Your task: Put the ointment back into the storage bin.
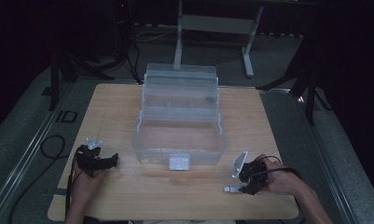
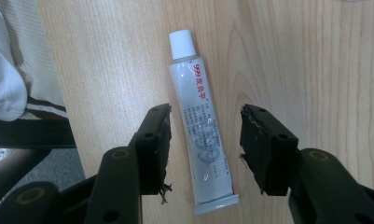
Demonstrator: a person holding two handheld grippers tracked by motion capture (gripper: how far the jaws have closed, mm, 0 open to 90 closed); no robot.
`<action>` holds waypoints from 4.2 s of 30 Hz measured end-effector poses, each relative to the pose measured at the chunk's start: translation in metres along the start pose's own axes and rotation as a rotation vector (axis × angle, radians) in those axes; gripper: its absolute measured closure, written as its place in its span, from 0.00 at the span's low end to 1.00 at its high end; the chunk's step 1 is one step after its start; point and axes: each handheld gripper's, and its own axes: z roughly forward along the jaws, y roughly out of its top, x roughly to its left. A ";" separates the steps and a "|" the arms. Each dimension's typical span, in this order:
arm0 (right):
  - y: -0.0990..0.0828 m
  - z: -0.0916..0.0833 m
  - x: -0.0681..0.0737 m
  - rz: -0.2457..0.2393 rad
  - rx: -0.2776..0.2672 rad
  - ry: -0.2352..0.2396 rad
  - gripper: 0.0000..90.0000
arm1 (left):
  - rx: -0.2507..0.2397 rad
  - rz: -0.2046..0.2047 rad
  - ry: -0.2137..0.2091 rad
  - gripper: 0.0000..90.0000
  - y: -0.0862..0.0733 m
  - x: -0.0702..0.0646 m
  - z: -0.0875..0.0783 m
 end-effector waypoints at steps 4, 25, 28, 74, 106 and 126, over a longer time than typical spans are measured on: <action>0.001 0.002 -0.001 -0.008 0.011 0.003 0.58 | 0.000 0.000 0.000 0.04 0.000 0.000 0.000; 0.008 0.013 -0.001 -0.033 0.064 0.031 0.57 | -0.001 -0.001 0.000 0.04 0.000 0.000 0.000; 0.009 0.014 -0.002 -0.035 0.068 0.033 0.58 | -0.001 -0.001 0.000 0.04 0.000 0.000 0.000; 0.015 0.037 -0.005 -0.067 0.156 0.041 0.77 | -0.001 -0.001 0.000 0.04 0.000 0.000 0.000; 0.023 -0.016 -0.014 -0.070 0.134 -0.037 0.78 | -0.001 -0.002 0.000 0.04 0.000 0.000 0.000; 0.031 -0.045 -0.025 -0.075 0.138 -0.077 0.78 | -0.001 -0.001 0.000 0.04 0.000 0.000 0.000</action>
